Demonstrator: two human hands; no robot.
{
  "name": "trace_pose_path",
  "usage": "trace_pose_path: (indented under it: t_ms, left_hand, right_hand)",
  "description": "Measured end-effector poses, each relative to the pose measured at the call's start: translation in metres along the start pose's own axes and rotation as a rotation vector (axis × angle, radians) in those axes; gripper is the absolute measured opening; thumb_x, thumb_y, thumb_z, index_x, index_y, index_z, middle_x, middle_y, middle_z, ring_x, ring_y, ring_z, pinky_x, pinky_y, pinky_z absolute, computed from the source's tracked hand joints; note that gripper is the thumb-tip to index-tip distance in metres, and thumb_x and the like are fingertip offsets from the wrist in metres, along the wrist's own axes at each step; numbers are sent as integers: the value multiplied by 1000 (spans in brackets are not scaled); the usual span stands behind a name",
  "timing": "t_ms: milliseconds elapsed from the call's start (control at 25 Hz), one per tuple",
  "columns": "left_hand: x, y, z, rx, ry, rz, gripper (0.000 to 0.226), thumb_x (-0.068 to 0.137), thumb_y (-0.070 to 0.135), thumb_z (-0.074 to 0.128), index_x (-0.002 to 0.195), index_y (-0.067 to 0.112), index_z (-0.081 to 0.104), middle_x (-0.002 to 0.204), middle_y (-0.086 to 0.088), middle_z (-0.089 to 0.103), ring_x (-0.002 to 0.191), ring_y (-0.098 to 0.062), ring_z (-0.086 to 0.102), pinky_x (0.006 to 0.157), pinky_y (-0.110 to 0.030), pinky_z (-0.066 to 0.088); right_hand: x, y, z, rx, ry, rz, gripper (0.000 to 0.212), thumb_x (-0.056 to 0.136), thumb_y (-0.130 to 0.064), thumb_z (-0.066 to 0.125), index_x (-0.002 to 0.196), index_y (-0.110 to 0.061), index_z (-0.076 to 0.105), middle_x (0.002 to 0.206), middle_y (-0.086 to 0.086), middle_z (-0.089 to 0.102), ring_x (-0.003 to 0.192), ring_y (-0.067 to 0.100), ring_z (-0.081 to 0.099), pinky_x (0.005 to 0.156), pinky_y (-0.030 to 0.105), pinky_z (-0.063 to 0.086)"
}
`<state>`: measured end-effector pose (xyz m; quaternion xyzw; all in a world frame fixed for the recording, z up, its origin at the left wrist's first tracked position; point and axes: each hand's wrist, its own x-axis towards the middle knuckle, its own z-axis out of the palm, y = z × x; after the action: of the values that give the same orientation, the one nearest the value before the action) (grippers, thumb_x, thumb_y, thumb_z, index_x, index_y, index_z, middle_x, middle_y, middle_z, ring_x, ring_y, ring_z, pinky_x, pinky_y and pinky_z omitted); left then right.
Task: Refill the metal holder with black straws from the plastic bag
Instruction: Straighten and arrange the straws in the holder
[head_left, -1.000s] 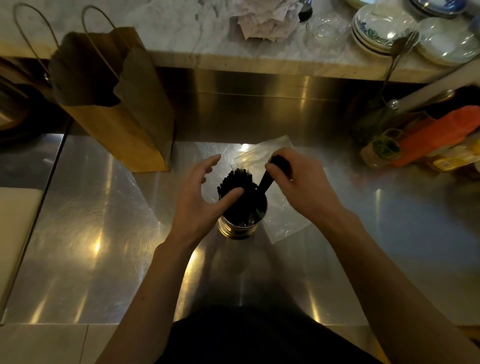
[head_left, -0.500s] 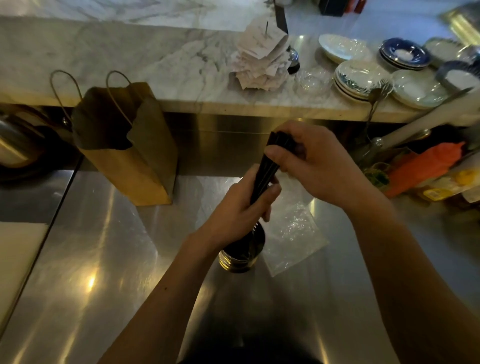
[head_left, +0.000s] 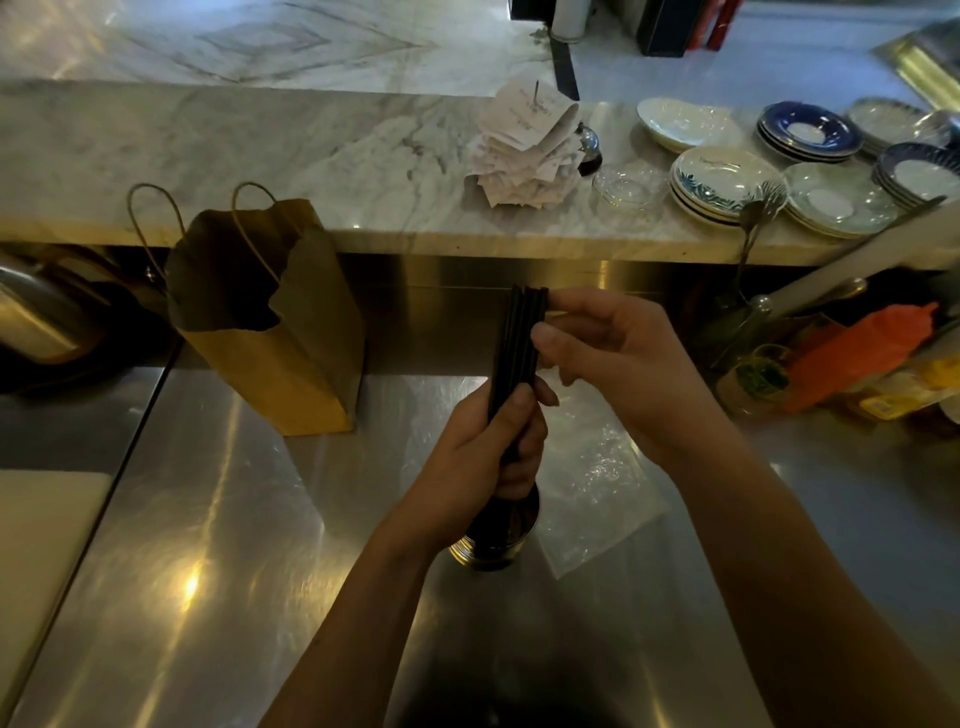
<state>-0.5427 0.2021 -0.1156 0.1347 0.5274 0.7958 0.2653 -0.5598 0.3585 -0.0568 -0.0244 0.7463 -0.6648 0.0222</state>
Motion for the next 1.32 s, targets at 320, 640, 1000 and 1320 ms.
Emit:
trace_pose_path:
  t_ms: [320,640,1000,1320]
  left_hand:
    - [-1,1,12,-20,31,9,33,98,24,41,118,4,57,74,0,70,51,-8,56,53,-21,47]
    - [0,8,10,-61,38,40,28,95,17,43,115,7,61,99,-7,76,87,-19,74,73,-24,56]
    - [2,14,4,-48,36,23,29,95,18,44,115,6,61,96,-6,76,89,-18,73,72,-22,55]
    - [2,18,1,39,70,16,25,101,10,41,116,2,60,94,-7,76,85,-18,73,70,-23,55]
  right_hand:
    - [-5,-3,6,72,67,17,17,91,-7,62,106,-6,68,88,6,76,84,20,74,68,28,59]
    - [-10,-13,12,77,157,34,10,89,-8,65,99,-5,67,80,2,76,69,22,74,56,27,58]
    - [6,-16,5,-40,112,-76,28,85,-6,71,111,-13,66,92,6,74,86,18,73,78,34,60]
    - [15,-21,1,-551,197,-243,10,83,-24,73,92,-19,74,82,-11,71,80,3,68,75,22,57]
